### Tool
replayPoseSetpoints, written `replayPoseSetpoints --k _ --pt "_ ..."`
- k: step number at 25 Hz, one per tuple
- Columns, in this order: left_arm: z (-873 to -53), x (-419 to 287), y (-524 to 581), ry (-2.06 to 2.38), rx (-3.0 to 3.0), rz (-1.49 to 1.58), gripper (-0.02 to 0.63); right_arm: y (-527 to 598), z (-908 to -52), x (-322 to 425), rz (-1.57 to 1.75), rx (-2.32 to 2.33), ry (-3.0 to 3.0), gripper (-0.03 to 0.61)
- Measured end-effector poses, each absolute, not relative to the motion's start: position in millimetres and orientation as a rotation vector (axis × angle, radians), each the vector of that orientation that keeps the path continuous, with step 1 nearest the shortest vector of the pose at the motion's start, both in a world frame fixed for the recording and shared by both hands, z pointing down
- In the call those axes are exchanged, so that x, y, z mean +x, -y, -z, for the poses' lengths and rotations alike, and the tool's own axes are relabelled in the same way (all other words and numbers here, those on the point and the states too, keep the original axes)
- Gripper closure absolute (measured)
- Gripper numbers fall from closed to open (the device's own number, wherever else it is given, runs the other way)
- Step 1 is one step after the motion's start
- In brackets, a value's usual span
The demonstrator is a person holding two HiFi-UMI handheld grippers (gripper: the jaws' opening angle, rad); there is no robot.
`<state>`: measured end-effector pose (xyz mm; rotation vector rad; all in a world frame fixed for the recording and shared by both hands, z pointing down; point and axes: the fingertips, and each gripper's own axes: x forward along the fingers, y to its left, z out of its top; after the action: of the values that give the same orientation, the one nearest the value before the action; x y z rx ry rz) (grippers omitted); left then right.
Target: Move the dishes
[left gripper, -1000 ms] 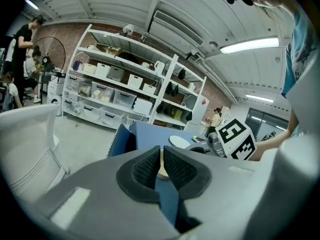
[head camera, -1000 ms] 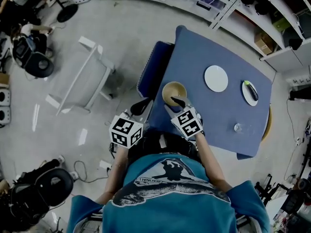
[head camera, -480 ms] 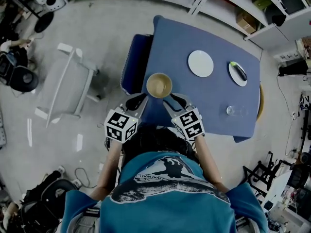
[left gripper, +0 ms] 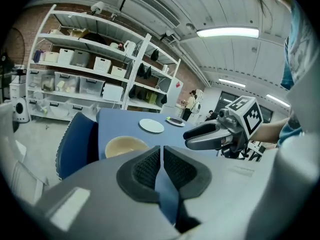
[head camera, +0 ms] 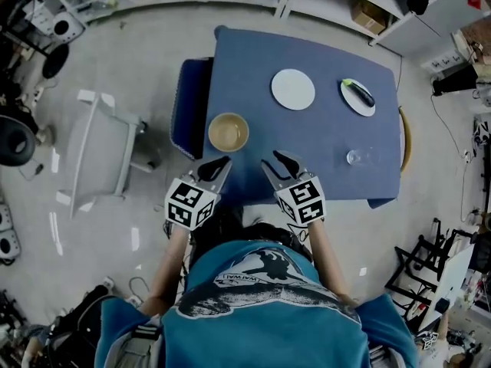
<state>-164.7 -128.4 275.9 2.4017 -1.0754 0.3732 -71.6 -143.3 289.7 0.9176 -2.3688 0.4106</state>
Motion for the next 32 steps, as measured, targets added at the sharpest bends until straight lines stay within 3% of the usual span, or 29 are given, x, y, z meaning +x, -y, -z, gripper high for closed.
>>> replayPoseSetpoints --k 21,32 --pt "-245.5 -36.6 35.6 0.989 2.506 -0.417 0.581 44.0 -268.5 29.0 -0.494 1.054 2.5 0.43" --pt "-230.1 -4.9 -24.9 0.991 2.53 -0.386 0.58 -12.8 -268.4 52.4 -0.51 1.098 2.543 0.529"
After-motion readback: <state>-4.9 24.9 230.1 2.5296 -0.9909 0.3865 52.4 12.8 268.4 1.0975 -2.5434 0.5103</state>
